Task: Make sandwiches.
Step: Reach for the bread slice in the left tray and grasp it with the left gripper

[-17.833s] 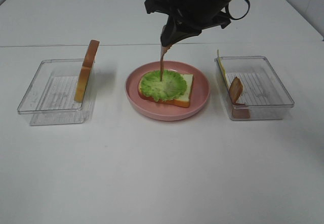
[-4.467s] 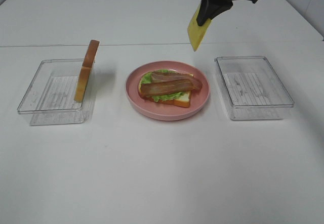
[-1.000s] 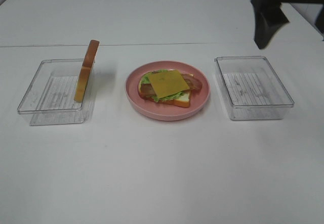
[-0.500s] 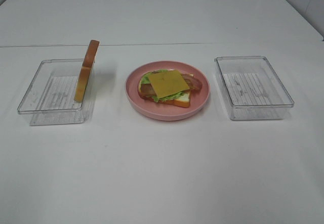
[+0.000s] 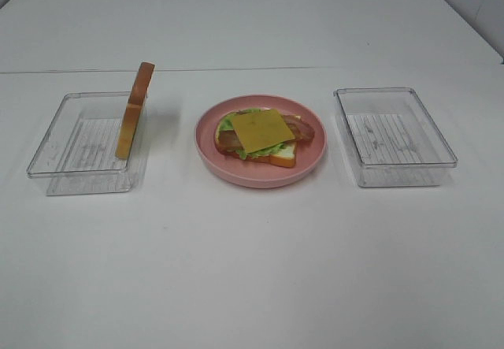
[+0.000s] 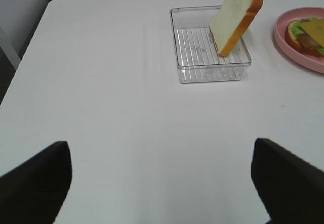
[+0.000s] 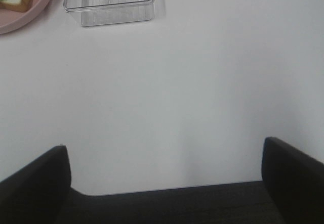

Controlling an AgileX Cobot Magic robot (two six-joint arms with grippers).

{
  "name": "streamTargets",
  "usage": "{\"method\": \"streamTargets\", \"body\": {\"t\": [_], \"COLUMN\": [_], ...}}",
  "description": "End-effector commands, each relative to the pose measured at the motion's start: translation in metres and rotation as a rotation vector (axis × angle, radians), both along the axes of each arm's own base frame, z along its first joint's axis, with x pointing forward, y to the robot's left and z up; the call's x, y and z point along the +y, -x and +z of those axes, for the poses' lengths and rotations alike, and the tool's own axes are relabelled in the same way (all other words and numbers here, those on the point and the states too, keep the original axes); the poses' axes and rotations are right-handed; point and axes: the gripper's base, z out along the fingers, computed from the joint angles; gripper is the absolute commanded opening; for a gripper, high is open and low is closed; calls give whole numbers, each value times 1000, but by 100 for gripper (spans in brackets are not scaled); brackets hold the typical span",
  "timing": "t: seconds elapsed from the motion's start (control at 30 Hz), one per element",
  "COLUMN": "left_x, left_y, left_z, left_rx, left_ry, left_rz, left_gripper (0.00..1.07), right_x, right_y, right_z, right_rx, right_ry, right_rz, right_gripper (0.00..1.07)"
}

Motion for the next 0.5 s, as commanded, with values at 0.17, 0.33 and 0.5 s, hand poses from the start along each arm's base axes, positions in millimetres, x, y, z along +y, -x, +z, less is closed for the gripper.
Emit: {"method": "streamTargets", "body": {"t": [0.17, 0.33, 0.5], "left_x": [0, 0, 0], "left_y": [2, 2, 2], "left_z": [0, 0, 0], "left_rx": [-15, -15, -15], "left_ry": [1, 1, 1], "left_rz": [3, 3, 3], "left_gripper": [88, 88, 88], "right_x": [-2, 1, 7], "right_y": [23, 37, 51], "right_z": [-19, -26, -31], "right_rx": [-29, -107, -253], "right_ry": [-19, 29, 12], "right_rz": [-2, 22, 60], "right_gripper": [98, 98, 98]}}
